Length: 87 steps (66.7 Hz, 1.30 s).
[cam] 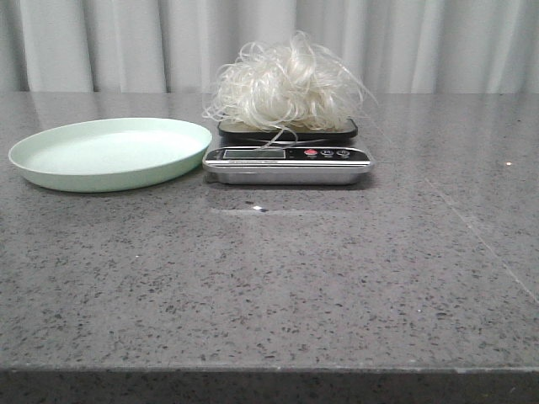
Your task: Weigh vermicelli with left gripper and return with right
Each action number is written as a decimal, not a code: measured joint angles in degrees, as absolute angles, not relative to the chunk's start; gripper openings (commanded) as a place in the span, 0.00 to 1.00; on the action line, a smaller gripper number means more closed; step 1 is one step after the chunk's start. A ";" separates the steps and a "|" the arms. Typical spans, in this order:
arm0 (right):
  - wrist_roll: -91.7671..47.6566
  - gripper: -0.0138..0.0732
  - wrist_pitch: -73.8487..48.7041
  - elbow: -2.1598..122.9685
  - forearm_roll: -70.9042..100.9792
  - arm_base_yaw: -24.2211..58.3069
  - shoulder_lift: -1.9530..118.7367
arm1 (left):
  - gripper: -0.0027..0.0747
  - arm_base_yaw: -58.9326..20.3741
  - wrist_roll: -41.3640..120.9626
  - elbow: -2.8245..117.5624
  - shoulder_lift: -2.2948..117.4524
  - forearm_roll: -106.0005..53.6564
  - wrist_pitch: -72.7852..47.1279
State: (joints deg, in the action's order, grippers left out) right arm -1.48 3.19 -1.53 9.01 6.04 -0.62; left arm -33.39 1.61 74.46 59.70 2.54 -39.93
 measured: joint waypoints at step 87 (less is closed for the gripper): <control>-1.48 0.35 4.50 1.12 9.26 6.04 -0.62 | 0.20 -33.39 1.71 20.74 7.43 0.00 -22.87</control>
